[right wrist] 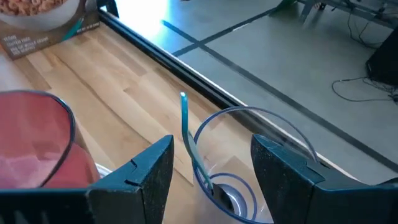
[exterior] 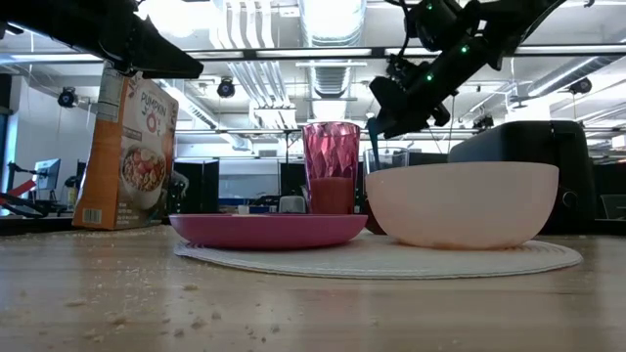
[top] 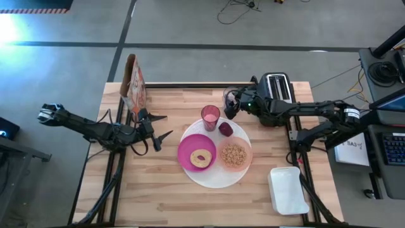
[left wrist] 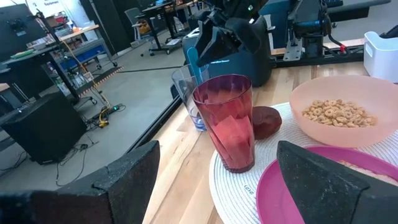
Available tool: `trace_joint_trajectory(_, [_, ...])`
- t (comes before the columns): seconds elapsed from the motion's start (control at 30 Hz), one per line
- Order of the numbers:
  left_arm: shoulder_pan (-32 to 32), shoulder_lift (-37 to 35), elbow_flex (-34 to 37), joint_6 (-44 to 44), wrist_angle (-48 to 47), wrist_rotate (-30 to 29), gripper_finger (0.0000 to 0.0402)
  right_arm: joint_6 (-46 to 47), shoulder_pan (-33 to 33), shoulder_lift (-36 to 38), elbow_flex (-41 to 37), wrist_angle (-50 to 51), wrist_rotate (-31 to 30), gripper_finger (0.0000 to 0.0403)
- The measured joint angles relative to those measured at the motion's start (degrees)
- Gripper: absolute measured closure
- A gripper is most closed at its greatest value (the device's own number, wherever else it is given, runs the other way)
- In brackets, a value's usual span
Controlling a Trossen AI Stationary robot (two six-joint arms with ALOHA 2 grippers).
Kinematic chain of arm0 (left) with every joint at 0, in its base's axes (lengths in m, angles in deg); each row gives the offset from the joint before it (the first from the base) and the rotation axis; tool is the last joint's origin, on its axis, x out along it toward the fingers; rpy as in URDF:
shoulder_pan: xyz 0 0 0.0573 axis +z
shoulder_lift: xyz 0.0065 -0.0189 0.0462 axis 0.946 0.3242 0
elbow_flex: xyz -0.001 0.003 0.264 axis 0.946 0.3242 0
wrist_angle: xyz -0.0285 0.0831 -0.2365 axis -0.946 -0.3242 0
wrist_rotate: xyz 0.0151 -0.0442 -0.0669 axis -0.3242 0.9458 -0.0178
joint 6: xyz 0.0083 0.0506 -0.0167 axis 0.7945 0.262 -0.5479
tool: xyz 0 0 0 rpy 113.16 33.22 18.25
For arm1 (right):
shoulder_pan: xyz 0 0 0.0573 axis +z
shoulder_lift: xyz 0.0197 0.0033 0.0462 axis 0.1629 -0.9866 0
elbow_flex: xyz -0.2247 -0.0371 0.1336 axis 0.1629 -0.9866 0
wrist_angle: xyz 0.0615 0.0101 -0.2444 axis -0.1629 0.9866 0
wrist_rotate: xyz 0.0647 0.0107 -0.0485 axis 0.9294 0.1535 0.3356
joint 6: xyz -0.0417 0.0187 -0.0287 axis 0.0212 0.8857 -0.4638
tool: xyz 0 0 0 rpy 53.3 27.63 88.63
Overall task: Arrange a breakfast setting
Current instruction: Put the blue spoon to the right side of the white table mat
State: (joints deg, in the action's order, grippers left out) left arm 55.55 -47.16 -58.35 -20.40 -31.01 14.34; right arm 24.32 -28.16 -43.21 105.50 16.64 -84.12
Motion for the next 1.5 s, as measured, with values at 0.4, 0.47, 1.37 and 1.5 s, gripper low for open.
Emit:
trace_joint_trajectory(0.4, [0.0, 0.0, 0.0, -0.2, 0.0, 0.0, 0.0096, -4.9, -0.1, -2.0, 0.0, -4.3, 0.0, 0.0286])
trace_joint_trajectory(0.47, [0.0, 0.0, 0.0, -0.7, 0.0, 0.1, 0.0096, -5.5, -0.1, -1.8, 0.0, -4.2, 0.0, 0.0309])
trace_joint_trajectory(1.37, [0.0, 0.0, 0.0, -4.1, 0.5, 3.6, 0.0096, -9.2, -0.1, 8.8, 0.0, -3.7, 4.4, 0.0394])
trace_joint_trajectory(1.5, [0.0, 0.0, 0.0, -3.5, 1.1, 3.8, 0.0096, -10.1, 0.2, 12.6, 0.0, -3.8, 6.1, 0.0394])
